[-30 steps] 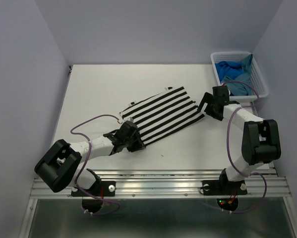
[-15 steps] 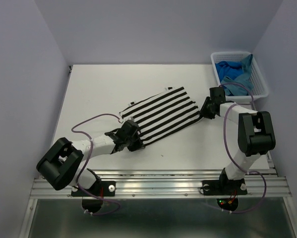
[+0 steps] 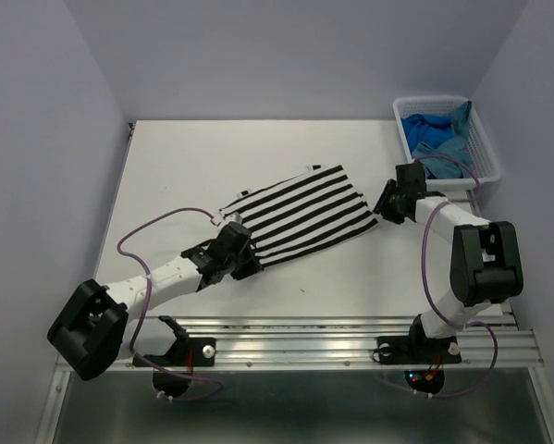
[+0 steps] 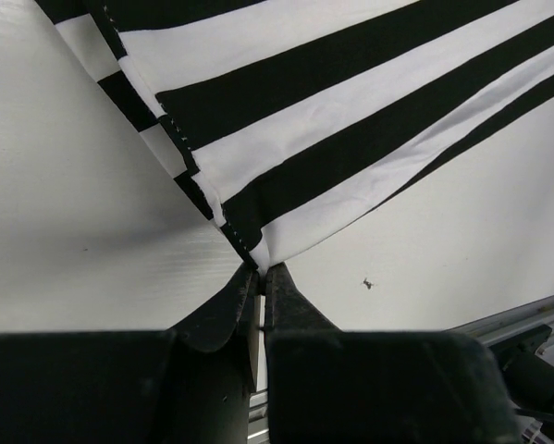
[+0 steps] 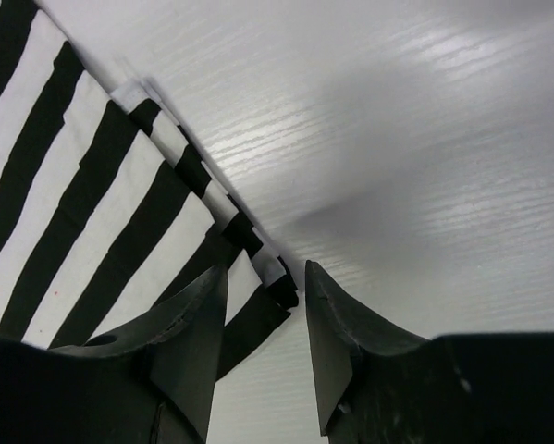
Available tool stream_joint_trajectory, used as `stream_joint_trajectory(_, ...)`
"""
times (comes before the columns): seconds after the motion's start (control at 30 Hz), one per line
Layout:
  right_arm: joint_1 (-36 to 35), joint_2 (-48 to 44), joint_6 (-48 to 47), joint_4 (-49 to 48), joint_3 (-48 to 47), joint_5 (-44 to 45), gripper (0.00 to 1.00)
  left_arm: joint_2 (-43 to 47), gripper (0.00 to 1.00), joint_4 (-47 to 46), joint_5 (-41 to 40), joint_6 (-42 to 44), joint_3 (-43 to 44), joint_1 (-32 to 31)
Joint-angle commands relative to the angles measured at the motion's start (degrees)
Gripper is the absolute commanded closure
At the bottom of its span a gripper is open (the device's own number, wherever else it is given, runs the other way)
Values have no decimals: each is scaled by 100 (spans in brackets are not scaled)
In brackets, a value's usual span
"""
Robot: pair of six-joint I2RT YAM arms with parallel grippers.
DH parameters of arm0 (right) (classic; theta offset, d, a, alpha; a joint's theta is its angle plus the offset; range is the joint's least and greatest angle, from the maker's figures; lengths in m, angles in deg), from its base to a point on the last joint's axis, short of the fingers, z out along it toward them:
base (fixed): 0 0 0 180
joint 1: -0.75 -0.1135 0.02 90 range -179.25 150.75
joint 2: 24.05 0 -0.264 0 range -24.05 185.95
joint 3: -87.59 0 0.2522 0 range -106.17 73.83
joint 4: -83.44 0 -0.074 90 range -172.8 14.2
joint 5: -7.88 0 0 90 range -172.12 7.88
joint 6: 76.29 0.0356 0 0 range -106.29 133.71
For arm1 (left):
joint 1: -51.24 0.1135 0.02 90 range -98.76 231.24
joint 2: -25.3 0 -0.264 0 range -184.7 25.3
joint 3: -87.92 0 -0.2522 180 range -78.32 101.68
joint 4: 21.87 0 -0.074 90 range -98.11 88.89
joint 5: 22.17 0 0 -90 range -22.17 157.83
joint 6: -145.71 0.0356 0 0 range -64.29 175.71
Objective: Fold and stack the tank tops
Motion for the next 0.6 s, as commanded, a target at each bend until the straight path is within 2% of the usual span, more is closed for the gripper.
stream_joint_trajectory(0.0, 7, -217, 33, 57, 255, -84, 57, 254, 100, 244, -214, 142, 167, -8)
stream_joint_trajectory(0.13, 7, -174, 50, -171, 536, -690, 57, 263, 100, 226, -179, 194, 167, -8)
stream_joint_trajectory(0.3, 7, -85, 41, -189, 642, -674, 58, 254, 100, 226, -144, 212, 159, -8)
stream_joint_trajectory(0.43, 7, -173, 76, -312, 677, -1025, 81, 368, 100, 244, -126, 177, 123, -8)
stream_joint_trajectory(0.47, 7, -234, 85, -364, 686, -1104, 90, 412, 100, 270, -117, 168, 132, -8)
stream_joint_trajectory(0.53, 7, -594, 103, -382, 616, -1149, 99, 561, 100, 436, -65, 221, 272, -8)
stream_joint_trajectory(0.57, 7, -760, 103, -374, 563, -1114, 99, 736, 100, 524, -56, 317, 351, -8)
